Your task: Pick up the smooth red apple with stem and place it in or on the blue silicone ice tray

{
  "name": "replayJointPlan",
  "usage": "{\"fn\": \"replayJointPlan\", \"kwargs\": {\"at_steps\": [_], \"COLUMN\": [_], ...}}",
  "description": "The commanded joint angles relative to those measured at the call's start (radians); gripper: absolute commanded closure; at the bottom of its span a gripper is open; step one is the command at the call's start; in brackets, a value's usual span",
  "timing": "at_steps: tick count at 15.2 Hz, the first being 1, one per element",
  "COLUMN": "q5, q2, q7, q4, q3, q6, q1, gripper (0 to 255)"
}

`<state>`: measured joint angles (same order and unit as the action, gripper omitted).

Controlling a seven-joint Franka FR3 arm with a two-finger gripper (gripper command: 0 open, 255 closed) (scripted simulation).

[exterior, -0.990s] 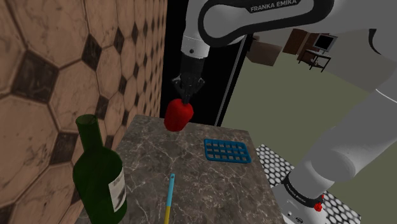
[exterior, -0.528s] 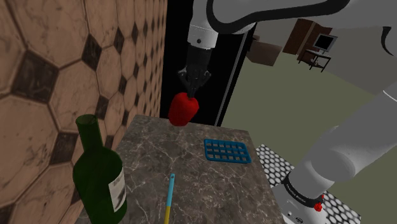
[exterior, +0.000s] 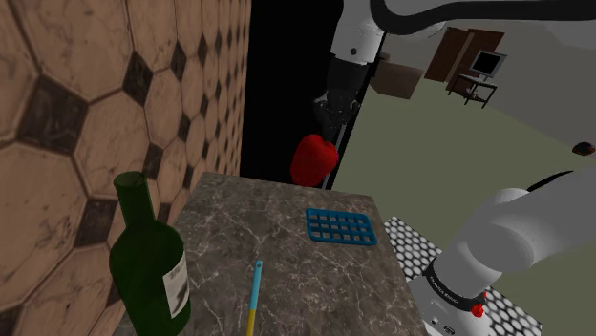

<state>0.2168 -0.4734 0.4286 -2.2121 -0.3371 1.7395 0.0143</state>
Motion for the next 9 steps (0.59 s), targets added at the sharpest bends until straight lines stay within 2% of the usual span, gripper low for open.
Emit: {"fn": "replayJointPlan", "kwargs": {"at_steps": [1, 8, 9], "q5": [0.004, -0.025, -0.024], "q2": [-0.077, -0.313, -0.317], "q7": [-0.036, -0.126, -0.127], "q4": [-0.044, -0.130, -0.146], "q3": [0.035, 0.151, 0.150], "q6": [-0.038, -0.203, -0.191], "q1": [0.001, 0.003, 0.004], "gripper": [255, 255, 255]}}
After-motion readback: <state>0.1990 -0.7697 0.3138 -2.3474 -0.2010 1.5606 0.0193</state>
